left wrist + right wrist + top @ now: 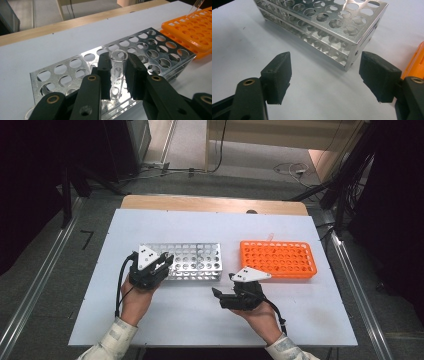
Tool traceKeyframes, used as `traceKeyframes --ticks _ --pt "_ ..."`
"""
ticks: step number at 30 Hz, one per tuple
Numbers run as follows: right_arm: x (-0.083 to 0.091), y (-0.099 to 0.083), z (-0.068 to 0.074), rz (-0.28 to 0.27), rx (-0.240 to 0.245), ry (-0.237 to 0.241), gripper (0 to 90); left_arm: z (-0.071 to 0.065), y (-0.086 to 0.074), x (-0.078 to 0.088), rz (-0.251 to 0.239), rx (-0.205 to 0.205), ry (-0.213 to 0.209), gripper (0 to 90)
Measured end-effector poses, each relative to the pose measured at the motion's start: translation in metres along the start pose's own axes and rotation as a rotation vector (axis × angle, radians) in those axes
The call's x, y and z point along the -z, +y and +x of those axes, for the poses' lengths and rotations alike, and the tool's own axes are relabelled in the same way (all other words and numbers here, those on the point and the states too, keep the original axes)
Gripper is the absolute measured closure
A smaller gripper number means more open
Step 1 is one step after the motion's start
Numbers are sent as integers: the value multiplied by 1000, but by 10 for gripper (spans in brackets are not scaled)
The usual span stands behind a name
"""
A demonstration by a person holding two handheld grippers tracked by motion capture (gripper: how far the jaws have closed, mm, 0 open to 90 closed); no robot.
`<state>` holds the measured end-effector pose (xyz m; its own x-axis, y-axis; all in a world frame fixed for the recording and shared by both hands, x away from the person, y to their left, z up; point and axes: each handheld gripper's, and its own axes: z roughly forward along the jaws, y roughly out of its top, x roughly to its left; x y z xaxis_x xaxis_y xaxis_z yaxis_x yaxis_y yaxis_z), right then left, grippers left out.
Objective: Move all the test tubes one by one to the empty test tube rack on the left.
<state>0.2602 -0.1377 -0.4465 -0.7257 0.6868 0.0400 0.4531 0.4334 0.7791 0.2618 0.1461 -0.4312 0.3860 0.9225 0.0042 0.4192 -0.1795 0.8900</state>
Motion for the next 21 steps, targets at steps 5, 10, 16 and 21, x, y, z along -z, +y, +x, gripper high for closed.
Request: traceKeyframes --ticks 5,10,16,21 --pt "0 0 0 1 -1 0 247 -1 0 0 7 -9 -6 710" --pt "1 0 0 2 -3 -2 247 -2 1 1 3 1 -15 692" --pt "3 -1 -5 -7 -7 -16 247 -1 6 9 -29 34 -58 639" --pt "5 -2 -16 -13 -32 -52 247 -5 8 13 -55 68 -86 458"
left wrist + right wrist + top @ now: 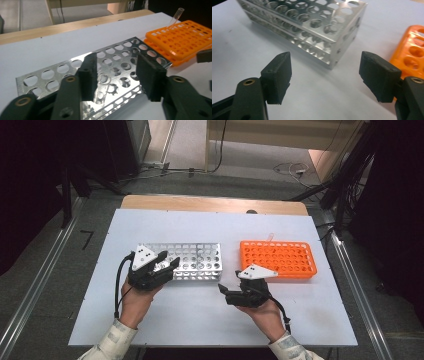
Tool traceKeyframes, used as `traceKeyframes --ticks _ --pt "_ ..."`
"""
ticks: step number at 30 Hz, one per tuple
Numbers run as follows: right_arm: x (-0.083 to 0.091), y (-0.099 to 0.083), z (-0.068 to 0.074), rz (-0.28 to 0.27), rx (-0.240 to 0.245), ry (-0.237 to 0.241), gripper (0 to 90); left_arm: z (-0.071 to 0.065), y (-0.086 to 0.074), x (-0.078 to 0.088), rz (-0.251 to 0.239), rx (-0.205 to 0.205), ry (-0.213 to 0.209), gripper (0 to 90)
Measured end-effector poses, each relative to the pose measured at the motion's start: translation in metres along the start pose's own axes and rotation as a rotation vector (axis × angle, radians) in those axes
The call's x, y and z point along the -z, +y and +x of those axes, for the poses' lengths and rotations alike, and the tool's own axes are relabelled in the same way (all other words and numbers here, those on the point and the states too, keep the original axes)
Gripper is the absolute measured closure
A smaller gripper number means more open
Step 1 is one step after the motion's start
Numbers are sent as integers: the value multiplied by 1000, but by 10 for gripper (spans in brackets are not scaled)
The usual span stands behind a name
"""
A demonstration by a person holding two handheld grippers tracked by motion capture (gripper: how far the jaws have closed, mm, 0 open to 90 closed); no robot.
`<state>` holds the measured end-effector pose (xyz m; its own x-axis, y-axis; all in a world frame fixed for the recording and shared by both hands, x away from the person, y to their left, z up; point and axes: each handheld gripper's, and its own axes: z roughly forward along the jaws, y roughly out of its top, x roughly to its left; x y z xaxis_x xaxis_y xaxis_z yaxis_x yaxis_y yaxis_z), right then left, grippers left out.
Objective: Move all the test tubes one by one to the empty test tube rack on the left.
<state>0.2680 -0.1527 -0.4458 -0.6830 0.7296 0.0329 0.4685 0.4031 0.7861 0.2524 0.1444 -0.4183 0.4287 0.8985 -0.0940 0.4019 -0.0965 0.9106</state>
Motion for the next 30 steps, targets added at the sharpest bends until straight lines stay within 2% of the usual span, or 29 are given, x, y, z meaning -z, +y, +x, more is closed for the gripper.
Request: traceKeyframes --ticks 2,6,12,14,19,24,30 --pt "0 0 -5 -3 -9 -16 247 -4 0 1 -1 -6 8 345" --pt "-1 -2 -23 -10 -40 -68 247 -10 0 2 5 4 -28 283" --pt "-3 -1 -53 -42 -100 -162 249 -15 -3 8 6 -3 -34 278" --pt "-7 0 -63 -49 -116 -201 249 -15 -5 11 5 1 -29 278" --pt "-12 1 -89 -66 -183 -263 255 -13 -8 17 5 6 -13 277" --pt "-17 3 -108 -86 -213 -310 278 -14 -10 18 8 12 -9 278" --pt "-22 3 -129 -106 -261 -344 312 -17 -10 17 15 5 -18 278"
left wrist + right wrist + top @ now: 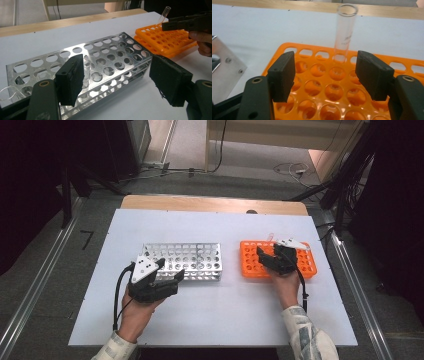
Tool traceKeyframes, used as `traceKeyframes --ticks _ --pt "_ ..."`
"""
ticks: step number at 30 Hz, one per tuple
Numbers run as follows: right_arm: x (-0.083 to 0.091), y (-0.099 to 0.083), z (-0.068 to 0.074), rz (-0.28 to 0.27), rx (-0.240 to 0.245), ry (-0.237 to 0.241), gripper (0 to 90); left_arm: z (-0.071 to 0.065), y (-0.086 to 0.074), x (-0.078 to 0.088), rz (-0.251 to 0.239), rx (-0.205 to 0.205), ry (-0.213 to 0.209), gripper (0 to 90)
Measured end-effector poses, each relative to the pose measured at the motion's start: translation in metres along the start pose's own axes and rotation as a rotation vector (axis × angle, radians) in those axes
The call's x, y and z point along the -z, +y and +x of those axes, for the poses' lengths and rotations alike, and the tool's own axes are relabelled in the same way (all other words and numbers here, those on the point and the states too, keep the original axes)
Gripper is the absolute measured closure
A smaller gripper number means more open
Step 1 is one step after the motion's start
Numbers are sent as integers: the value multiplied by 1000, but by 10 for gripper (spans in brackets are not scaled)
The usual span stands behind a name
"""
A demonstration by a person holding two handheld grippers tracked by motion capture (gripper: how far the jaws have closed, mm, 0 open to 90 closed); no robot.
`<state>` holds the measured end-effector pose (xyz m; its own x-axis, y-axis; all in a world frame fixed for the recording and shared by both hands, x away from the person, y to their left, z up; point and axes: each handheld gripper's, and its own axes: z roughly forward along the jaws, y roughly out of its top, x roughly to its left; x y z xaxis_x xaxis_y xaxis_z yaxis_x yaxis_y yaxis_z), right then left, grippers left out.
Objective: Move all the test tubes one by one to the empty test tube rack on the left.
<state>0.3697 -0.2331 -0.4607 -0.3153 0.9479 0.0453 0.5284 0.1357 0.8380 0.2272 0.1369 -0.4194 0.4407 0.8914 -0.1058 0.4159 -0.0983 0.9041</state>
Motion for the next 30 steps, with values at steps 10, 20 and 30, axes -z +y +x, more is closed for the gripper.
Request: traceKeyframes --ticks 10,20,30 --pt "-15 10 -1 7 14 -66 507 -1 -1 -3 5 -2 -13 281" --pt "-23 19 -4 39 -15 -92 727 1 -1 -2 5 1 -9 285" --pt "-2 35 -2 -22 9 -77 729 0 0 -3 2 1 -8 272"
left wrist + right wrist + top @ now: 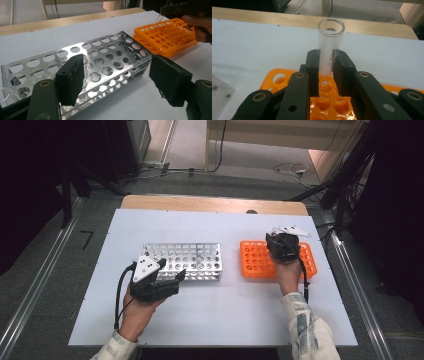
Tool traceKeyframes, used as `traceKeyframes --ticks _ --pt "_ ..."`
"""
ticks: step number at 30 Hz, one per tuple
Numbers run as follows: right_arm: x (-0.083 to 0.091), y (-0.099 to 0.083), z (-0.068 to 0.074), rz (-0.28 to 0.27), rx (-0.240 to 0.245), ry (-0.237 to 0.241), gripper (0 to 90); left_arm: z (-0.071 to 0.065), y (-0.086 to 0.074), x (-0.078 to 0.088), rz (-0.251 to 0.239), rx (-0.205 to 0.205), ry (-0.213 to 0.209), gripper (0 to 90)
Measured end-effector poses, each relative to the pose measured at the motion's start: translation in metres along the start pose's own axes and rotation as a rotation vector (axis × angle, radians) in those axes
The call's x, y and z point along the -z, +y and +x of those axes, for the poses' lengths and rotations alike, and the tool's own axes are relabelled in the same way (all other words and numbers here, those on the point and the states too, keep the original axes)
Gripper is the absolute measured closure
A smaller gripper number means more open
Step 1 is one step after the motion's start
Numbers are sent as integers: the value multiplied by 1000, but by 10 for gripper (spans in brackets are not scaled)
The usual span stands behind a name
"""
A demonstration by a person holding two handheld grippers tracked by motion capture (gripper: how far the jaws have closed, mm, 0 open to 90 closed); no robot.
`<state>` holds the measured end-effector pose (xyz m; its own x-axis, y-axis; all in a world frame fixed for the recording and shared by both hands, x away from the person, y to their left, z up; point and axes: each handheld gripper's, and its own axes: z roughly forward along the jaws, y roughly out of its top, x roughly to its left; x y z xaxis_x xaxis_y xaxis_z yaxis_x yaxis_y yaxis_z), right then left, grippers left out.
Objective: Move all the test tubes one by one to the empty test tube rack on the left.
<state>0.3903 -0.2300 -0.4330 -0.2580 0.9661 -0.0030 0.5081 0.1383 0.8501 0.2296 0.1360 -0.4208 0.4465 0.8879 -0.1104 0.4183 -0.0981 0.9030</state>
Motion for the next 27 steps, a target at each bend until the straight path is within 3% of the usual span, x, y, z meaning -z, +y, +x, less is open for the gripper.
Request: traceKeyframes --ticks 8,21,27 --pt "24 4 8 -12 42 48 729 -2 0 -2 11 -8 0 229" --pt "63 -19 40 22 138 231 729 -8 0 -6 15 -23 -7 230" --pt "75 -27 54 31 175 288 729 -10 0 -8 14 -29 -12 229"
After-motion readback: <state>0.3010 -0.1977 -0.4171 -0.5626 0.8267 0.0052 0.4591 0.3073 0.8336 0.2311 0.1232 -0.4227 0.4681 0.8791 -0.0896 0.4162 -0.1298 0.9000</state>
